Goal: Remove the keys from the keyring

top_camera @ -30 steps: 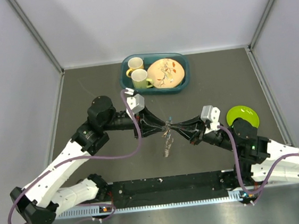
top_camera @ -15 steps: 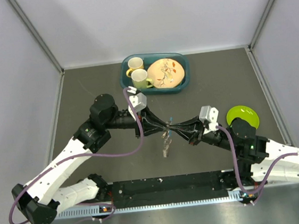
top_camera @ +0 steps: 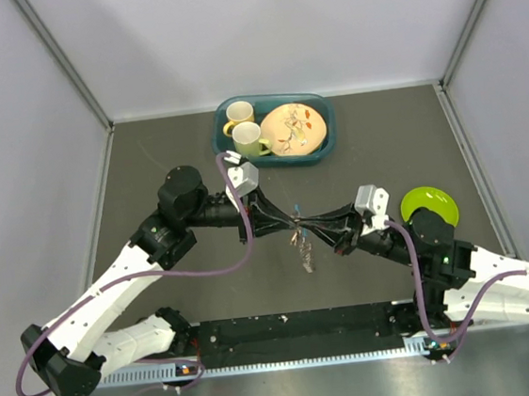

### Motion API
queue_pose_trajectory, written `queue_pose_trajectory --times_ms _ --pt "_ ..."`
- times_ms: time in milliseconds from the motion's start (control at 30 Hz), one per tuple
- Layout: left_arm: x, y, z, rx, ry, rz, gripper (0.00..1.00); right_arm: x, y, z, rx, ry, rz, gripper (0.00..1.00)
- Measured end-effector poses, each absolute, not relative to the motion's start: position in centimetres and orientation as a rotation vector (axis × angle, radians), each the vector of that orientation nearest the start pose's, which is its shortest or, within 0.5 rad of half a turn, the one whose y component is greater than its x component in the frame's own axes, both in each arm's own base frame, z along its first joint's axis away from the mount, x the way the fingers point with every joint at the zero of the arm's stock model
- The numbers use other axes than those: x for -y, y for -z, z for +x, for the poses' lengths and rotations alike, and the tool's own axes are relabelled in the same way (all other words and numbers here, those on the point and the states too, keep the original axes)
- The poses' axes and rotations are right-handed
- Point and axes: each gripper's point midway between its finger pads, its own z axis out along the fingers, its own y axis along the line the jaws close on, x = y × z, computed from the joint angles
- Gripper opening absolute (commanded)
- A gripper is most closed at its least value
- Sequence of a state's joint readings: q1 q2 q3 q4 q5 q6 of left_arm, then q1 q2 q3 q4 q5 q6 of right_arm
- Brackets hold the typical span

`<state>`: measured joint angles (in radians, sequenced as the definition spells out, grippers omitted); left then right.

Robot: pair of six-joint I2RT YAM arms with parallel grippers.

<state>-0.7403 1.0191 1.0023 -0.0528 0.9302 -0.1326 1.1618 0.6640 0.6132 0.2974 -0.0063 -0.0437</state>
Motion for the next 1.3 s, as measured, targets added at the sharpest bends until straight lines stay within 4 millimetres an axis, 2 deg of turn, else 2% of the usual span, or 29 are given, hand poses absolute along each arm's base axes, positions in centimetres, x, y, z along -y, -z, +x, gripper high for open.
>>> queue_pose_trajectory --times_ms 67,100,200,300,500,633,800,933,1100,1300 --pt "30.8 -34.1 12.4 -1.345 1.396 1.216 0.00 -28.6 -34.4 12.6 -1.143 -0.947 -0.786 0.02" --pt "30.8 -34.1 12.5 -1.351 1.396 1.210 0.00 -28.6 -34.4 12.6 -1.146 -0.945 -0.785 0.13" --pt "30.9 -33.7 13.2 -1.401 1.373 1.176 0.00 -28.3 -34.1 13.4 -1.187 -0.910 -0.760 0.30" --pt "31.0 -32.8 14.2 -1.497 1.335 1.134 0.00 -27.7 -33.4 14.4 -1.240 -0.855 -0.735 0.40" --pt "30.4 -30.2 16.9 -1.743 1.184 1.017 0.00 -26.5 -33.1 14.7 -1.277 -0.834 -0.700 0.51" --pt "29.4 -28.5 18.0 -1.888 1.086 0.950 0.00 -26.7 -32.8 14.3 -1.301 -0.873 -0.697 0.54" --pt "28.4 -28.0 18.6 -1.991 1.012 0.884 0.00 -27.7 -32.0 13.7 -1.333 -0.954 -0.688 0.55" --pt "27.9 -27.7 18.9 -2.044 0.979 0.826 0.00 -29.0 -29.9 13.2 -1.344 -1.037 -0.676 0.53" --pt "27.8 -27.6 19.2 -2.103 0.986 0.717 0.00 -31.3 -26.6 13.8 -1.413 -1.067 -0.682 0.53" --pt "27.3 -28.0 20.0 -2.142 0.970 0.552 0.00 -32.5 -26.2 15.0 -1.411 -1.047 -0.642 0.53"
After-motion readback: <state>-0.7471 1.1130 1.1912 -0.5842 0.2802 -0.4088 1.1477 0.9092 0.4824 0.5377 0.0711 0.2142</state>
